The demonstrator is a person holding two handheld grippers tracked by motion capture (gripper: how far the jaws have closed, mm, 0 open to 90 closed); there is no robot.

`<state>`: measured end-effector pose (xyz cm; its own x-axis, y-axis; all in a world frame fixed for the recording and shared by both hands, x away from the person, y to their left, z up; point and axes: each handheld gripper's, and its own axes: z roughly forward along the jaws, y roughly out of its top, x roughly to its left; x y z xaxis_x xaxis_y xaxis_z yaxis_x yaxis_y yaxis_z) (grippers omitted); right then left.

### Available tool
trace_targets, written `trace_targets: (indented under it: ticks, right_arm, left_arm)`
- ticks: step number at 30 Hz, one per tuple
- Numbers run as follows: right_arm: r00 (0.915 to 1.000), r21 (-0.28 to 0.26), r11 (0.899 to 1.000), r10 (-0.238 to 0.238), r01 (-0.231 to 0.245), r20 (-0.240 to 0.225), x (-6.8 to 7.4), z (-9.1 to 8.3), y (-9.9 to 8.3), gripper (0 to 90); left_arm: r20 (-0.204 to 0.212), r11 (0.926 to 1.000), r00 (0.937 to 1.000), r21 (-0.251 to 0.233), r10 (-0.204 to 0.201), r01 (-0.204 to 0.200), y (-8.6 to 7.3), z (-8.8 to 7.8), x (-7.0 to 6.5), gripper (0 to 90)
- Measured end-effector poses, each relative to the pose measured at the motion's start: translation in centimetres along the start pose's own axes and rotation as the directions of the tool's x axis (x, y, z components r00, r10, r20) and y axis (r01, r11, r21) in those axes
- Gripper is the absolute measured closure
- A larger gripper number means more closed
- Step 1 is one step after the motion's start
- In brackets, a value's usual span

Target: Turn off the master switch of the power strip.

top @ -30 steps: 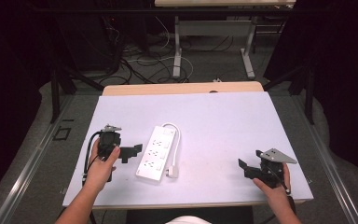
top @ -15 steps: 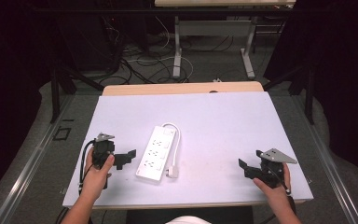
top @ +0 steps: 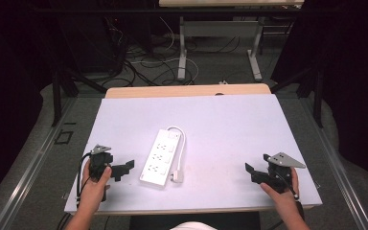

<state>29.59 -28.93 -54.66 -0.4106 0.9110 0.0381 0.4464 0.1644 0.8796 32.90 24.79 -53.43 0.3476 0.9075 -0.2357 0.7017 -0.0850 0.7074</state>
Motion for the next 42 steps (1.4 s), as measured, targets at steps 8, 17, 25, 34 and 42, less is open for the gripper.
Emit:
trace_targets:
  ticks: [8,17,25,34,42]
  right_arm:
    - [1.0,-0.004,1.0,0.003,-0.003,-0.005,0.0,0.0,0.0,18.6]
    - [1.0,-0.004,1.0,0.001,-0.001,-0.006,0.0,0.0,0.0,18.5]
    - [1.0,-0.015,1.0,-0.003,0.003,-0.005,-0.1,0.0,0.0,18.6]
    - [0.9999,-0.011,1.0,-0.006,0.006,-0.009,-0.1,0.0,0.0,18.6]
    - [0.9999,-0.004,1.0,0.001,-0.001,-0.012,-0.1,0.0,0.0,18.6]
  left_arm:
    - [-0.01,0.9998,0.9999,-0.018,-0.003,0.002,-0.6,-0.1,0.5,5.2]
    - [-0.021,0.9989,0.999,-0.029,-0.038,0.038,-1.3,-0.1,1.3,5.2]
    - [-0.014,0.9983,0.9984,-0.019,-0.056,0.055,-1.9,-0.1,1.9,5.2]
    - [-0.021,0.9976,0.9975,-0.02,-0.067,0.067,-2.4,0.5,2.0,5.2]
    - [-0.034,0.9986,0.998,-0.009,-0.052,0.052,-2.4,0.6,2.1,5.2]
